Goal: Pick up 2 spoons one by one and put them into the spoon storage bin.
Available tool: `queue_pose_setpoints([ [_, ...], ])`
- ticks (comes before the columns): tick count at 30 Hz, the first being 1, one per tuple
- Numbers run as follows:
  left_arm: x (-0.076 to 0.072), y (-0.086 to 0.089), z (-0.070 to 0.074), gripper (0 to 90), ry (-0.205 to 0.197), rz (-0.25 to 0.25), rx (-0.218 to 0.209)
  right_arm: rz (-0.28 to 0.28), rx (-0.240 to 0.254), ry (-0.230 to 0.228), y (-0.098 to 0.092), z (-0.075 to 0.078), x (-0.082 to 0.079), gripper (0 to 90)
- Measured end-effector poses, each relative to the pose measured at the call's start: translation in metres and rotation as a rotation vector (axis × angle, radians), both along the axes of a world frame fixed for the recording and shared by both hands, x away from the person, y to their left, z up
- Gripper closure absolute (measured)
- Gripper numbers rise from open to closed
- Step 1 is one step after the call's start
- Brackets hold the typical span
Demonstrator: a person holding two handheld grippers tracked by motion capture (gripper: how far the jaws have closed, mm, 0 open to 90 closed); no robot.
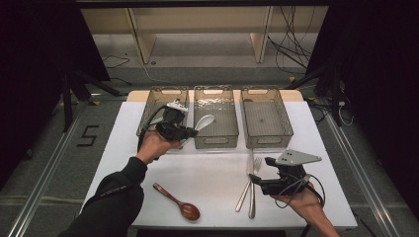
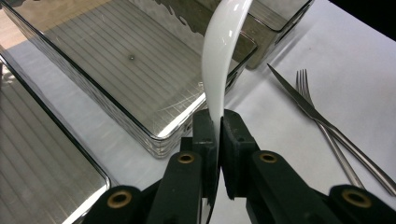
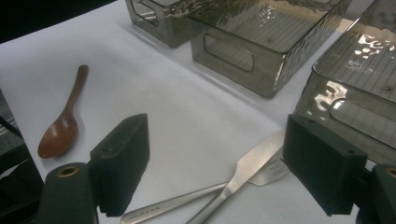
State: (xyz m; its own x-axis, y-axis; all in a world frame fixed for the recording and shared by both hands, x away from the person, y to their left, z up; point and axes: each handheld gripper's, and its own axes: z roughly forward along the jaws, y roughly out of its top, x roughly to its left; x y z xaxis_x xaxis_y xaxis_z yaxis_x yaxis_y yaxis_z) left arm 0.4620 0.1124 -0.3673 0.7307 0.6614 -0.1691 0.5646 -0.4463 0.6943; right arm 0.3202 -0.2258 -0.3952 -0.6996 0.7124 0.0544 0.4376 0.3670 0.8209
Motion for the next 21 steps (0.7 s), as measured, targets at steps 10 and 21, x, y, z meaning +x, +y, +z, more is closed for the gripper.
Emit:
queue_pose_setpoints([
  [10, 0.012, -0.006, -0.001, 84.9, 0.002, 0.019, 0.006, 0.003, -0.003, -0.001, 0.000, 0.000, 0.000, 23.9],
  [21, 0.039, -0.017, -0.007, 84.9, 0.017, 0.055, 0.012, 0.005, -0.003, -0.001, 0.000, 0.000, 0.000, 24.0],
])
